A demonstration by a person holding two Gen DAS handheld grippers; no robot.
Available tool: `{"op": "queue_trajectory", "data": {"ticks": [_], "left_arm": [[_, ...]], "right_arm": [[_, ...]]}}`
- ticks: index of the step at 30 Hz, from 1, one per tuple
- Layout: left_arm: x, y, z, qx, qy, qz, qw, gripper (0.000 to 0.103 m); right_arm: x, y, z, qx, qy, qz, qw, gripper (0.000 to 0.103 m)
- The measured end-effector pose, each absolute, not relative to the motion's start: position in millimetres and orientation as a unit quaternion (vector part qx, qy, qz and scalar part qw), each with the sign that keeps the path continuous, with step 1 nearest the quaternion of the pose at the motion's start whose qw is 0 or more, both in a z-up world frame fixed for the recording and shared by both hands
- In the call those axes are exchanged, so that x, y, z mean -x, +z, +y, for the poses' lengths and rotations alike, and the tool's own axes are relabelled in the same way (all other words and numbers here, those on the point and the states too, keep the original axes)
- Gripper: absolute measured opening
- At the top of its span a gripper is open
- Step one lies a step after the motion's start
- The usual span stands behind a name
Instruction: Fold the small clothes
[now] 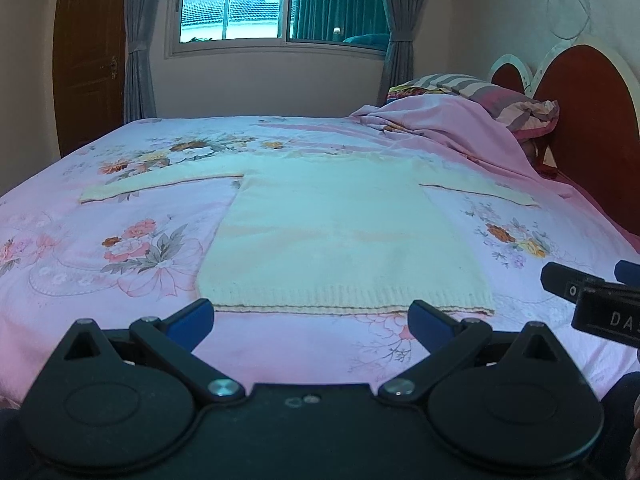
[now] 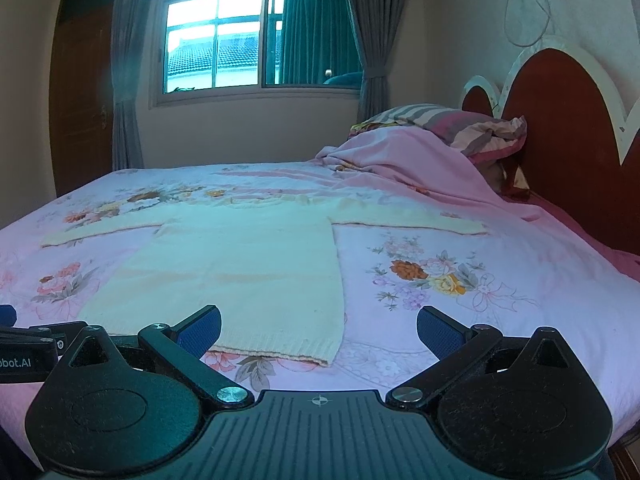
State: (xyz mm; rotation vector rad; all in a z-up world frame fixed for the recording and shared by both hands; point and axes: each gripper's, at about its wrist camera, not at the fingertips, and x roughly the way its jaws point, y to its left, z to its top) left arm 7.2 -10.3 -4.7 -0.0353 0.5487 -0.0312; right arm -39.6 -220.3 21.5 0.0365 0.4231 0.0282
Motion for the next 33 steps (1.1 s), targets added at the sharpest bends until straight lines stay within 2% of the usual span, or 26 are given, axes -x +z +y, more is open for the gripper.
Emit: {"op": "queue_trajectory", "data": {"ticks": [33], "left_arm": [[-1.2, -3.3, -13.2, 0.02, -0.015, 0.266, 0.964, 0.102]], "right_arm": [[43.7, 25.0, -219.0, -0.013, 0.016, 0.205, 0.979, 0.103]]}}
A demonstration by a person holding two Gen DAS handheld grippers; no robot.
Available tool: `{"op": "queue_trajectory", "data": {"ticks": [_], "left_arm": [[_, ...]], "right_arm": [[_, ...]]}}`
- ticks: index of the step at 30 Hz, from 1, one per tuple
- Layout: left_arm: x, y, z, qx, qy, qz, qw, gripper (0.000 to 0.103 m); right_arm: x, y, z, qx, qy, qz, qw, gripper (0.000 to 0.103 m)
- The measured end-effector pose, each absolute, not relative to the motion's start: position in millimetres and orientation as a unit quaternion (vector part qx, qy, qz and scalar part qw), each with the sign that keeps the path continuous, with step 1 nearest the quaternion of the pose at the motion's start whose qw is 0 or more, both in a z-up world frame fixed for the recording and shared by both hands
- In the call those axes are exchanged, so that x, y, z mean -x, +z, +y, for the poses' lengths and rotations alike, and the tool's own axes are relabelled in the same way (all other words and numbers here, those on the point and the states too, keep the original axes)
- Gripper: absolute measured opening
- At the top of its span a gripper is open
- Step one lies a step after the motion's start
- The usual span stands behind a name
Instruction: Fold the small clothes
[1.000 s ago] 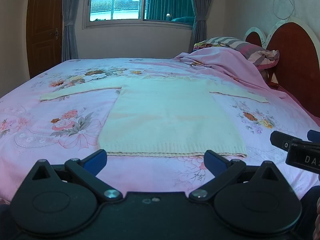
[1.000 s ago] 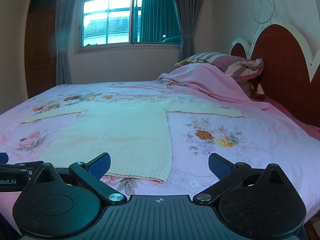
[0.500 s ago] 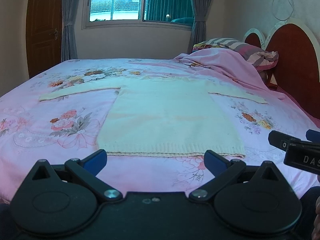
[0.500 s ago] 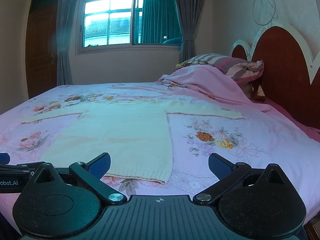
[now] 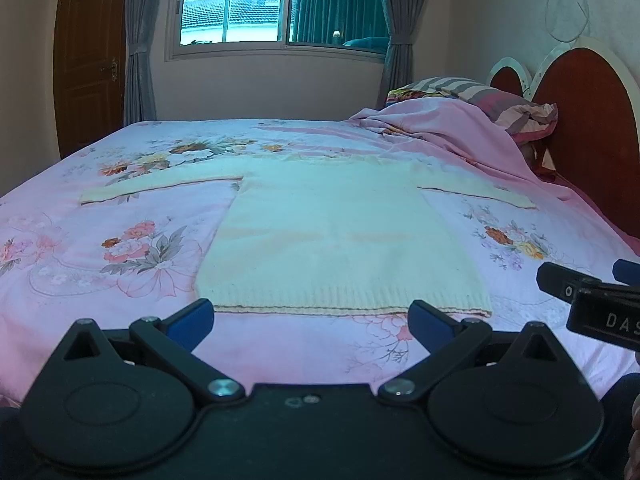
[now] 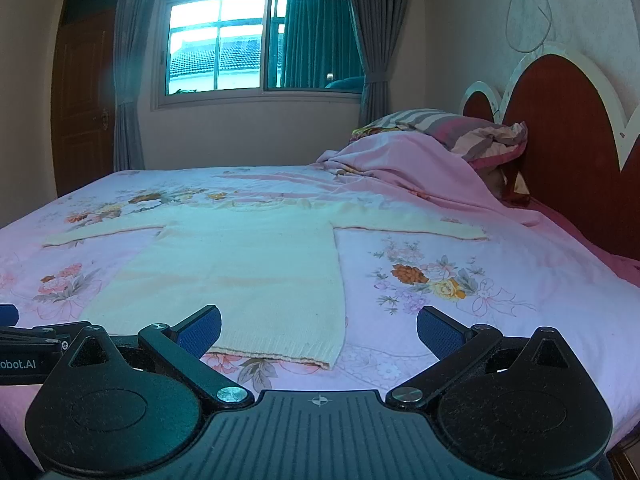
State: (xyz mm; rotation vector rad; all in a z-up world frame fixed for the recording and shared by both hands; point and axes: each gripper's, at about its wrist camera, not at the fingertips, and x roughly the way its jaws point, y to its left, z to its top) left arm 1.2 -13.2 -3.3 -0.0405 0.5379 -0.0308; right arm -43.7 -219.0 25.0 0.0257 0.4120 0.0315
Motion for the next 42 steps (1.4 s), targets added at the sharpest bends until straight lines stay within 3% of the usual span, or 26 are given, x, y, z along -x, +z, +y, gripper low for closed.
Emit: {"op": "queue_trajectory", "data": {"ticks": [23, 30, 38, 42], "left_arm": [[-11.2, -2.2, -8.6, 0.02, -0.014, 0.271, 0.962, 0.102], [-62.4, 2.1, 69.6, 0.162, -0.015, 0.255, 0.953, 0.102], [-155.4, -1.3, 176.6, 0.18, 0.063, 0.248, 0.95, 0.102], [-210.0, -25.1, 253.3, 0.292, 0.062, 0.252, 0.92, 0.101]], "right_arm": [[37.1, 24.4, -222.1, -0.017, 0.011, 0.2, 0.98, 0.103], [2.3, 34.4, -229.4, -0.017, 0.002, 0.163, 0.986, 0.103], [-77.2, 39.1, -262.1, 0.005, -0.062, 0.137, 0.989, 0.103], [-114.9, 35.5, -285.6, 0.02, -0.095, 0.139, 0.985, 0.103]]}}
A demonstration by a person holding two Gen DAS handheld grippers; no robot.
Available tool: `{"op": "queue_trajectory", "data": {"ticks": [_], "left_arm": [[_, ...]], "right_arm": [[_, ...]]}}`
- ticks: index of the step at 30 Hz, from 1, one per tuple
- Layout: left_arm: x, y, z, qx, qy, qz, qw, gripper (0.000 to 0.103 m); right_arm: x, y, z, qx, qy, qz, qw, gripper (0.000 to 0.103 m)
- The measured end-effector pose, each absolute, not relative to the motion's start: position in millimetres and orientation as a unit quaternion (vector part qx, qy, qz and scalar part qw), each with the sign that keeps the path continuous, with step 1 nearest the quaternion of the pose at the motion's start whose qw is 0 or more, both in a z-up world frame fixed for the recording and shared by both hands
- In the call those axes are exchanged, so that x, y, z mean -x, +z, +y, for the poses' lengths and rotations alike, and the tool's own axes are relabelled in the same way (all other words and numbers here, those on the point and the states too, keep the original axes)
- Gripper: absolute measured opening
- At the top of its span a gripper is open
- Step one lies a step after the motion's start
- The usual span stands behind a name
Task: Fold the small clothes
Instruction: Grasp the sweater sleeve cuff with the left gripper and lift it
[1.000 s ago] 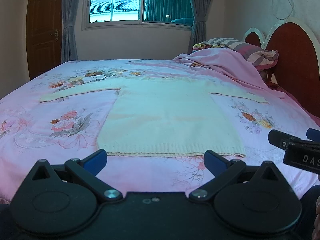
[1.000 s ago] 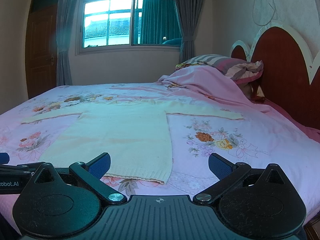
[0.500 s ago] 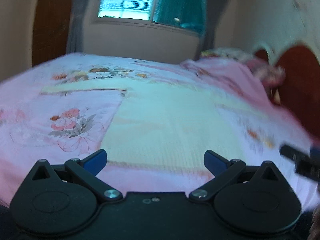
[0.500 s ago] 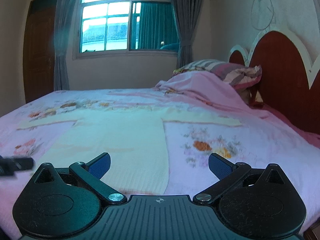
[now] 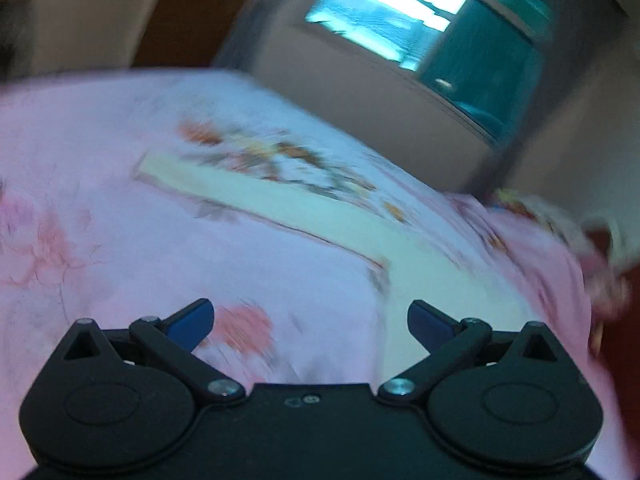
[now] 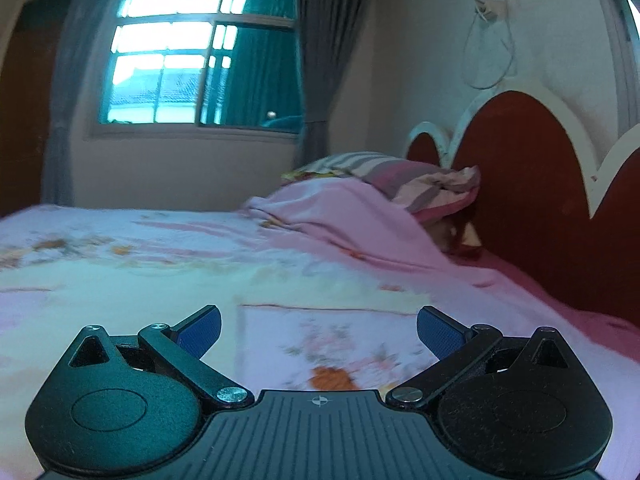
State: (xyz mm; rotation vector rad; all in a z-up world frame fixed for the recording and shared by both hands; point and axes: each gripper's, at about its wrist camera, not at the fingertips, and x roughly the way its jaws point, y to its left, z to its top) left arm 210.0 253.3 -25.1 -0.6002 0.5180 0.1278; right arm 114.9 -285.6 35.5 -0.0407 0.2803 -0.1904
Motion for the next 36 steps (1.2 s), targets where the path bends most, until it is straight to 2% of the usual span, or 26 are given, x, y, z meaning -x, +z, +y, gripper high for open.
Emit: {"op": "queue_trajectory", "data": {"ticks": [7, 10, 11, 12, 13, 14, 17, 18, 19, 20, 25, 29, 33, 36], "left_arm": [[-297.2, -88.7, 380.2, 0.441, 0.12, 0.228, 0.859, 0.099], [-329.5, -111.0, 416.7, 0.485, 0.122, 0.219, 0.838, 0.094], [-338.9, -115.4, 425.0, 0.488, 0.124, 0.216, 0.837, 0.083], [-348.9, -118.7, 430.4, 0.484, 0.124, 0.218, 0.838, 0.065], [-359.5, -122.9, 435.3, 0.482, 0.124, 0.225, 0.838, 0.058], [-366.7, -126.6, 438.7, 0.483, 0.127, 0.229, 0.836, 0.055], [-383.3, -131.2, 446.4, 0.482, 0.114, 0.218, 0.841, 0.054], [-386.8, -132.0, 448.5, 0.483, 0.111, 0.211, 0.842, 0.046], [-387.5, -132.9, 448.2, 0.482, 0.115, 0.21, 0.843, 0.033], [-391.0, -135.6, 449.6, 0.477, 0.119, 0.219, 0.843, 0.003], [-395.3, -114.5, 438.0, 0.444, 0.109, 0.179, 0.871, 0.003], [-417.4, -53.3, 391.2, 0.384, 0.061, 0.149, 0.909, 0.003], [-457.7, 9.5, 306.8, 0.338, -0.01, 0.129, 0.932, 0.003], [-488.7, 36.4, 219.9, 0.28, -0.058, 0.137, 0.948, 0.003]], "right_arm": [[-170.6, 6.2, -318.5, 0.024, -0.154, 0.184, 0.97, 0.103], [-194.4, -8.1, -329.4, 0.016, -0.182, 0.204, 0.962, 0.103], [-202.0, -12.4, -331.3, 0.014, -0.188, 0.208, 0.96, 0.103], [-207.4, -16.7, -332.3, 0.014, -0.192, 0.209, 0.959, 0.103], [-213.7, -20.2, -332.1, 0.017, -0.194, 0.211, 0.958, 0.103], [-218.3, -23.9, -330.3, 0.021, -0.194, 0.213, 0.957, 0.103], [-233.2, -32.6, -326.8, 0.024, -0.187, 0.221, 0.957, 0.103], [-237.5, -34.9, -327.3, 0.017, -0.184, 0.224, 0.957, 0.103], [-239.9, -36.1, -328.0, 0.012, -0.183, 0.224, 0.957, 0.103], [-243.1, -37.2, -329.1, 0.007, -0.183, 0.225, 0.957, 0.103], [-248.3, -41.1, -344.7, -0.014, -0.193, 0.228, 0.954, 0.103], [-242.4, -41.2, -362.2, -0.03, -0.199, 0.226, 0.953, 0.103], [-231.0, -42.0, -380.3, -0.046, -0.203, 0.224, 0.952, 0.103], [-220.4, -44.6, -396.3, -0.052, -0.208, 0.217, 0.953, 0.103]]}}
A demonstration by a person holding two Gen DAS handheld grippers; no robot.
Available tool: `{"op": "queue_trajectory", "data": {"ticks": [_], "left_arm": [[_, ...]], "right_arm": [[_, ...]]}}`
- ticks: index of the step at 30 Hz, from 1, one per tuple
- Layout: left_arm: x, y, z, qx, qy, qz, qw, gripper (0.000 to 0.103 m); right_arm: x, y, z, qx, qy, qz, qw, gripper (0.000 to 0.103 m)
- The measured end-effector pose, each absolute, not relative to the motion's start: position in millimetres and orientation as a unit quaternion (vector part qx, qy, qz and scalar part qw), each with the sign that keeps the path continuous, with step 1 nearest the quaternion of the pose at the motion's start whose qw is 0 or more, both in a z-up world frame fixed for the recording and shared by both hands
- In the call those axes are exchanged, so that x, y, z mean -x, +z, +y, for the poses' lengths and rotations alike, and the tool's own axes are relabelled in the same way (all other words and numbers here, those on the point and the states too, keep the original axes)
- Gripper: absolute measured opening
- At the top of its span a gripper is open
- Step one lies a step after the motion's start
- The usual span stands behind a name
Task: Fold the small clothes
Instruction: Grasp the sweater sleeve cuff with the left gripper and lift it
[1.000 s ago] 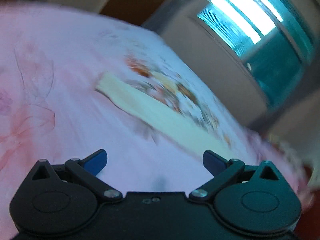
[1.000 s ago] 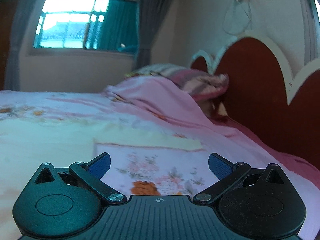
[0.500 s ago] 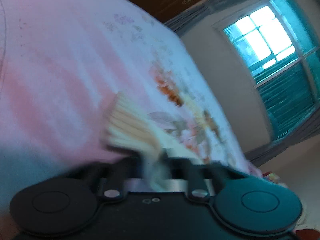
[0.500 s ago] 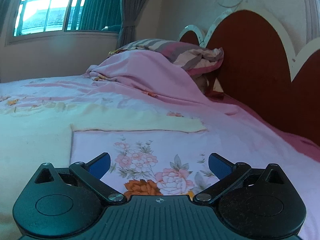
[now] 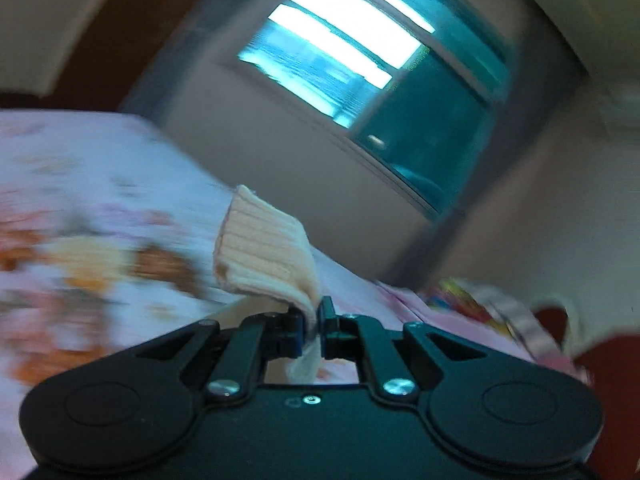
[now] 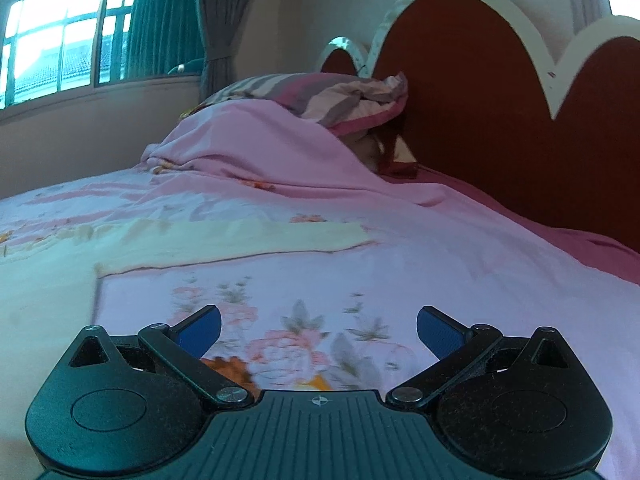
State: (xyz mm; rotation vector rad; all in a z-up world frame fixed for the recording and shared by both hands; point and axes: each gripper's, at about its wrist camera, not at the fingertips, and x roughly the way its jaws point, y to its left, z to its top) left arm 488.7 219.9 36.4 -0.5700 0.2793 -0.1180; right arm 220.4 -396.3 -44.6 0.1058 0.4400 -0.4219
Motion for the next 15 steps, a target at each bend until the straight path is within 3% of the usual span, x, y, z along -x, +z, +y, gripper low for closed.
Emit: {"op": "queue_trajectory", "data": {"ticks": [9, 15], "left_arm": [[-547.8, -8.1, -21.9, 0.145, -0.149, 0.22, 0.953, 0.003], [-559.2, -57.9, -88.6, 0.072, -0.157, 0.283, 0.943, 0.004]], "right_arm": [[-193.6, -67.2, -427.5, -0.042, -0.208, 0.215, 0.953, 0.103], [-187.9, -78.4, -450.6, -0.097, -0.205, 0.219, 0.949, 0.103]]}}
